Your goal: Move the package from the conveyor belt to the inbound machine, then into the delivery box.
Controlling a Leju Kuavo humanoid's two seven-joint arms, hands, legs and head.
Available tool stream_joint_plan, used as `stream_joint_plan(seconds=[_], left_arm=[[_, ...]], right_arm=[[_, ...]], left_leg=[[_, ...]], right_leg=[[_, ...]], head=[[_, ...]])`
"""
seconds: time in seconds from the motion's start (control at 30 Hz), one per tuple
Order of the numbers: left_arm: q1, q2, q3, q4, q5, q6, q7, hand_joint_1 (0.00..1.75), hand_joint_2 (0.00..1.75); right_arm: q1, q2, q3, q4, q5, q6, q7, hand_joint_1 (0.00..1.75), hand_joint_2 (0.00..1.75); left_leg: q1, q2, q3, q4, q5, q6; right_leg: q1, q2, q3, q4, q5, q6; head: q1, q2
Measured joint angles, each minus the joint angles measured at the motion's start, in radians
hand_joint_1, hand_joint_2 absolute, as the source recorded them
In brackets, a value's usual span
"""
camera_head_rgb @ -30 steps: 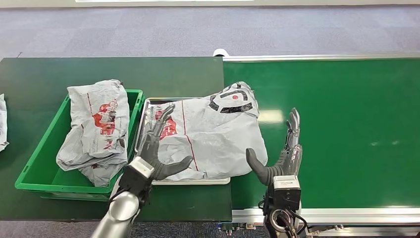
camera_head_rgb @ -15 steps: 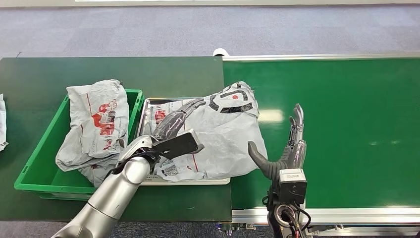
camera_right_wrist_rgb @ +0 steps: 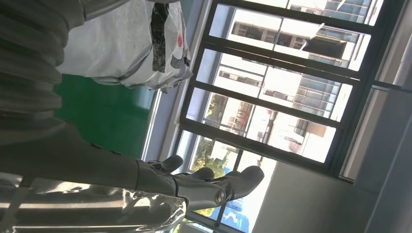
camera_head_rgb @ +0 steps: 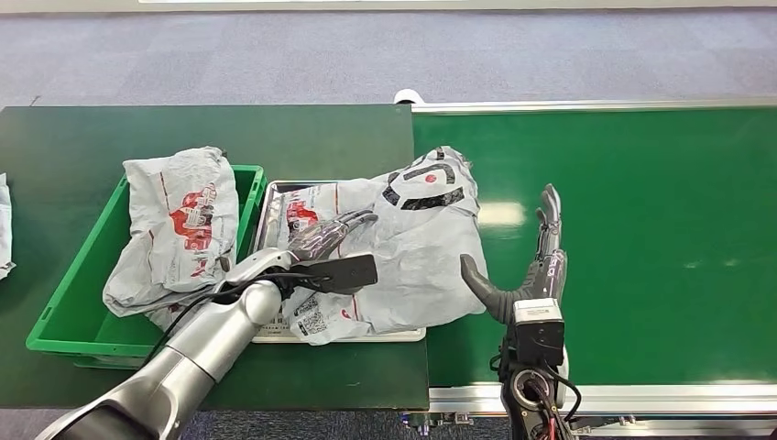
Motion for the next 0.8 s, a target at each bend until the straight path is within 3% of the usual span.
stream_joint_plan(seconds=[0.07,0.37,0.8], left_arm=[[-0.001,0.003,-0.001,0.009,0.006,0.008,-0.008,1.68,1.75],[0.019,0.013,0.014,0.001,0.036,0.099,-0.067,1.75,1.75],[0.1,0.035,0.088,-0.187,0.051,0.341,-0.18,1.75,1.75]], right_arm=[[0.0,0.0,-0.002,0.002,0.005,0.0,0.005,0.0,1.75],[0.003,0.0,-0.021,0.005,0.009,0.0,0.008,0.0,1.75],[0.02,0.011,-0.05,0.006,0.01,0.001,0.004,0.0,1.75]], left_leg=[[0.0,0.0,0.0,0.0,0.0,0.0],[0.0,0.0,0.0,0.0,0.0,0.0],[0.0,0.0,0.0,0.0,0.0,0.0]], right_leg=[[0.0,0.0,0.0,0.0,0.0,0.0],[0.0,0.0,0.0,0.0,0.0,0.0],[0.0,0.0,0.0,0.0,0.0,0.0]], head=[[0.0,0.0],[0.0,0.0],[0.0,0.0]])
